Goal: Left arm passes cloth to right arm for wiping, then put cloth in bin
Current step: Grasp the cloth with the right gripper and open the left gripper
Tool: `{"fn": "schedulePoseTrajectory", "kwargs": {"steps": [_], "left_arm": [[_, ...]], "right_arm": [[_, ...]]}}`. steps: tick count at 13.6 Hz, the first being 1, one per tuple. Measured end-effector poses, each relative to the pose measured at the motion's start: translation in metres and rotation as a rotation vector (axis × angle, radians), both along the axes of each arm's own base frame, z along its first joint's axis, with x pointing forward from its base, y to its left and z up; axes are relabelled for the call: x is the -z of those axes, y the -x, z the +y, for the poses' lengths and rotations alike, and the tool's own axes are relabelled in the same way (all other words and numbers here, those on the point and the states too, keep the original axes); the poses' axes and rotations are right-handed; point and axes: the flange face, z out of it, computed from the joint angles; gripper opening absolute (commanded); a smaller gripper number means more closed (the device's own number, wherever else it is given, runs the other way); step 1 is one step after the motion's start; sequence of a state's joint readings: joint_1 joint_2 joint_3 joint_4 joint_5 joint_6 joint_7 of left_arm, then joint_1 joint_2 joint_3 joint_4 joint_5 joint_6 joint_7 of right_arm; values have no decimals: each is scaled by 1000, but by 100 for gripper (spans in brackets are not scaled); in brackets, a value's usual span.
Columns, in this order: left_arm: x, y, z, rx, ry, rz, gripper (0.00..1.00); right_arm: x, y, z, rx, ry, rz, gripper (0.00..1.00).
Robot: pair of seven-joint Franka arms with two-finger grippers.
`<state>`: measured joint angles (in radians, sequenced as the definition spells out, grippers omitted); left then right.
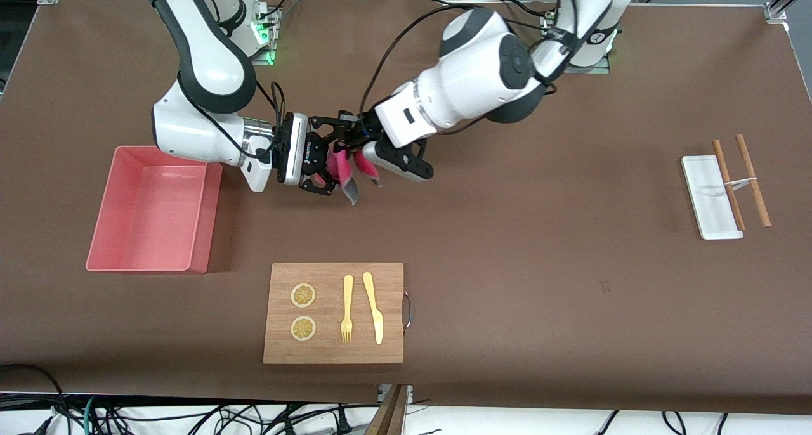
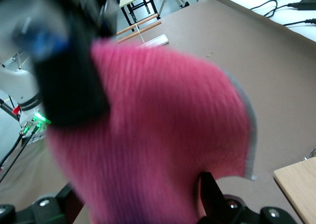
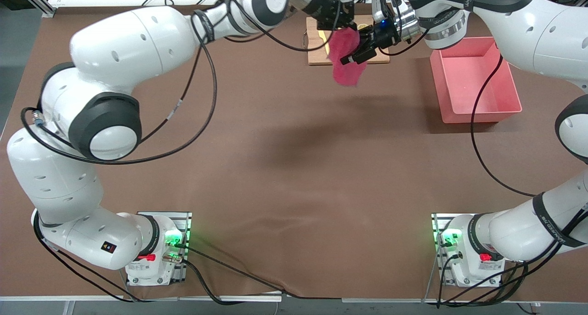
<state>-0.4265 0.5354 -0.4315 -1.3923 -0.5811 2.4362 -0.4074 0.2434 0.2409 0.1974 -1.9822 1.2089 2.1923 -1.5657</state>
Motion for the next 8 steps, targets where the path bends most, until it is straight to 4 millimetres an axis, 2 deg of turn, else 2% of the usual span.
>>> {"fn": "schedulePoseTrajectory", "kwargs": {"steps": [1,2,4,8], "left_arm": [[2,-1,0,-9,1,3,0],[2,-4,3,-17,0,4,0],[2,-9,8,-29,-1,4,0],[1,-10,8,-34,-1,7,0]], "right_arm": [[-1,-1,1,8,4,-10,53],[-3,-2,2,12,6,-18,18],[-4,-2,3,12,6,-21,2],[-4,-3,2,18,8,-25,0]]}}
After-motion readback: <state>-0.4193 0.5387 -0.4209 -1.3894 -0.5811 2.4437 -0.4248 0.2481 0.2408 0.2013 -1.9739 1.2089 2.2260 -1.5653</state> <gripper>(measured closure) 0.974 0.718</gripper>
